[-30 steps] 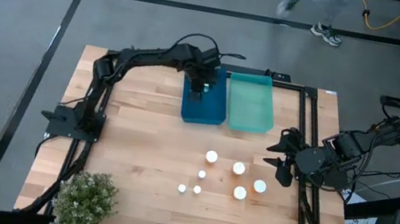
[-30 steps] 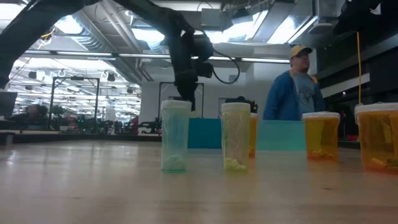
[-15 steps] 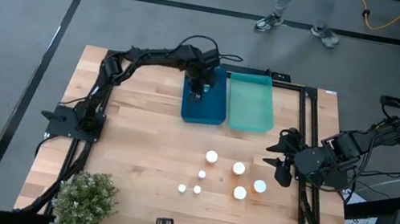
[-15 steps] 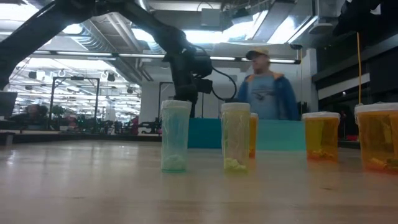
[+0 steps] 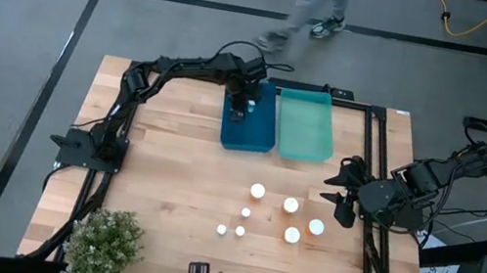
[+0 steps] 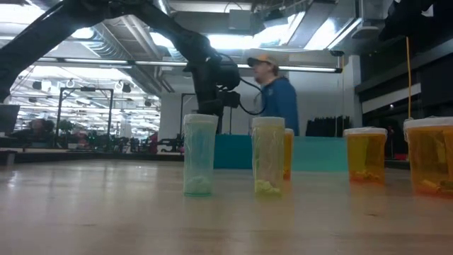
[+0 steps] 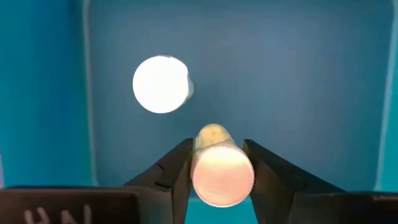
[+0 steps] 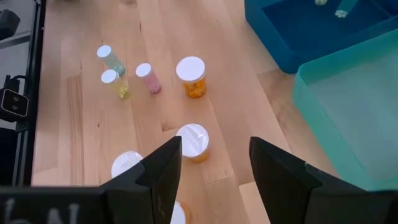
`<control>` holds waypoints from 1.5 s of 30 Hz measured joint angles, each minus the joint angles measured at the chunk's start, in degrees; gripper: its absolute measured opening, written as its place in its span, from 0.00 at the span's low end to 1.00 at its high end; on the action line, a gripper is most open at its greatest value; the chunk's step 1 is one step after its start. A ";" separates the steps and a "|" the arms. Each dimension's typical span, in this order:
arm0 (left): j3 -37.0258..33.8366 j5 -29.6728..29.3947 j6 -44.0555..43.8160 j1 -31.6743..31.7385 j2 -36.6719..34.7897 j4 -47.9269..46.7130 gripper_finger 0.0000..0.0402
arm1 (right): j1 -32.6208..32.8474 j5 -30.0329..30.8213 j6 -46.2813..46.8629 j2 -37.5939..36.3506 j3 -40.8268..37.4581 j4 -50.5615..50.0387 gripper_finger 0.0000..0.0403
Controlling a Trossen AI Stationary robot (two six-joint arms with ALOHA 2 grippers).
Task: Pick and place medicine bottles into bin by pill shape (circle, oval)
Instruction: Put the yellow pill bottle on the blue bin, then put the blue pill bottle on the blue bin
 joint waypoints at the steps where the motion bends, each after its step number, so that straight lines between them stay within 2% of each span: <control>1: 0.00 0.02 0.00 0.00 -0.02 0.17 0.34 | 0.01 -0.01 0.00 -0.01 0.00 0.00 0.47; 12: 0.00 -0.11 -0.11 0.00 -0.02 0.06 0.48 | 0.01 -0.01 0.01 0.00 0.00 0.01 0.47; 15: 1.36 -1.32 -0.45 -0.16 -0.02 -2.44 0.50 | 0.01 -0.03 0.02 -0.01 0.00 0.00 0.47; 18: 4.36 -3.88 -0.60 -0.47 -0.02 -6.47 0.50 | 0.01 -0.04 0.02 -0.01 0.00 0.02 0.47; 24: 12.73 -4.00 -4.89 -1.55 -0.09 -16.79 0.50 | 0.01 -0.04 0.02 0.01 0.00 0.01 0.47; 30: 23.27 -3.86 -7.39 -5.30 -0.33 -32.88 0.50 | 0.01 -0.04 0.04 0.01 0.00 0.00 0.47; 33: 27.77 -3.89 -8.70 -7.97 -0.55 -36.96 0.50 | 0.01 -0.06 0.03 0.01 0.00 0.00 0.47; 39: 26.90 -3.21 -10.95 -14.71 -6.12 -36.30 0.50 | 0.01 -0.11 0.04 0.03 -0.04 -0.10 0.47; 45: 21.99 3.56 -14.10 -22.91 -10.11 -36.59 0.50 | 0.01 -0.39 0.09 0.01 -0.04 -0.05 0.47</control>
